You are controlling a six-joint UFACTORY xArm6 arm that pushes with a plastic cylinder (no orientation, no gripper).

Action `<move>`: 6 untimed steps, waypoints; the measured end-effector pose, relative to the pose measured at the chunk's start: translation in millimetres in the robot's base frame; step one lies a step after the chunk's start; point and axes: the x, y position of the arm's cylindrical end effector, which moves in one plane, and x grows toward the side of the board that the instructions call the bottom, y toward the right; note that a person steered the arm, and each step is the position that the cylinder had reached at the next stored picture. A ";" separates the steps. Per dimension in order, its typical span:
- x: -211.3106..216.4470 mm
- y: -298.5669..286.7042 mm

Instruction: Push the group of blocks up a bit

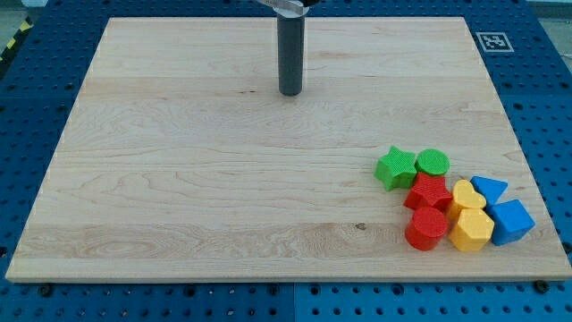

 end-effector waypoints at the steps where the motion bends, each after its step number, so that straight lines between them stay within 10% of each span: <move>1: 0.0 -2.3; 4: 0.0 20.8; 6: 33.8 195.0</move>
